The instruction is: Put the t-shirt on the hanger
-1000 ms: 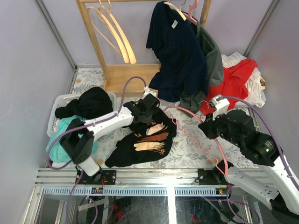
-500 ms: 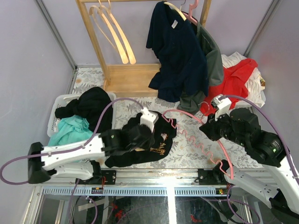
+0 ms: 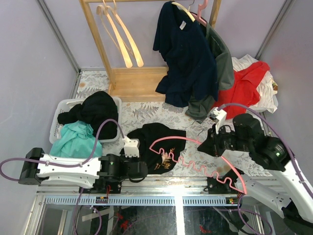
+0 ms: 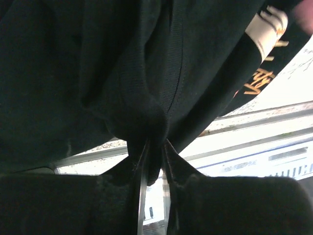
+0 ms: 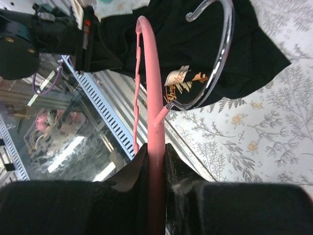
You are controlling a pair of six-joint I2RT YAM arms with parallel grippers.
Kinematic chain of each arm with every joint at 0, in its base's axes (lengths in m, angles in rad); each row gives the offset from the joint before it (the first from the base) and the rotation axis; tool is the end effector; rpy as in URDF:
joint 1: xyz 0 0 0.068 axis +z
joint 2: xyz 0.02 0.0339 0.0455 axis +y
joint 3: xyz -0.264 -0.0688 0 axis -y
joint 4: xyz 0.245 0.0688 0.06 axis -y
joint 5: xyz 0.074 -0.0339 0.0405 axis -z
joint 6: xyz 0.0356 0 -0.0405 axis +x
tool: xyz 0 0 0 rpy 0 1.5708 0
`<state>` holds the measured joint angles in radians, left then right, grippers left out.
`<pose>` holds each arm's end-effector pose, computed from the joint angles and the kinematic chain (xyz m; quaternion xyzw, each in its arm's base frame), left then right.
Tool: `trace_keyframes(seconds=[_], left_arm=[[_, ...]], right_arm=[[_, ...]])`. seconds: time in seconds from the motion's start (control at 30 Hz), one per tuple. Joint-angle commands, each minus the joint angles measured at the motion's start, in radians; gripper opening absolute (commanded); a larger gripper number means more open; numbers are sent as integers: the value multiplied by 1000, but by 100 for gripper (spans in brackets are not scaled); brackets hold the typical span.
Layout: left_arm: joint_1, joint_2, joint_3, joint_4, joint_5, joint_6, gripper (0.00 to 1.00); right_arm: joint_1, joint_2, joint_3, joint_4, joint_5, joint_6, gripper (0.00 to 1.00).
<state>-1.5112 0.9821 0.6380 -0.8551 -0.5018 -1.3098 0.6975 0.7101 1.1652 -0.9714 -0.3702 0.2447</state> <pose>0.0268 -0.1612 0.2089 0.0501 0.9518 -0.1377 0.2694 0.0735 0.0784 0.3943 -0.2809 0.8070 0.3662 0.3685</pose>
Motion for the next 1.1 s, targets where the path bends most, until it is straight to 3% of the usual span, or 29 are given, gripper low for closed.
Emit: trace_keyframes(seconds=[0.0, 0.17, 0.4, 0.6, 0.8, 1.07], left_arm=[[-21, -63, -5, -36, -130, -160, 18], [-21, -78, 55, -44, -162, -100, 31], [-21, -120, 120, -280, -180, -261, 37], [4, -112, 112, -374, -245, -318, 49], [208, -59, 118, -127, -180, 5, 50], [245, 82, 232, -29, -177, 147, 51]], right_arm=[[2, 41, -78, 140, -69, 48, 0], [0, 90, -135, 241, -59, 59, 0], [1, 117, -122, 216, 39, 36, 0], [1, 82, -118, 166, 87, 44, 0], [2, 58, -89, 129, 98, 48, 0], [2, 47, -71, 112, 118, 49, 0]])
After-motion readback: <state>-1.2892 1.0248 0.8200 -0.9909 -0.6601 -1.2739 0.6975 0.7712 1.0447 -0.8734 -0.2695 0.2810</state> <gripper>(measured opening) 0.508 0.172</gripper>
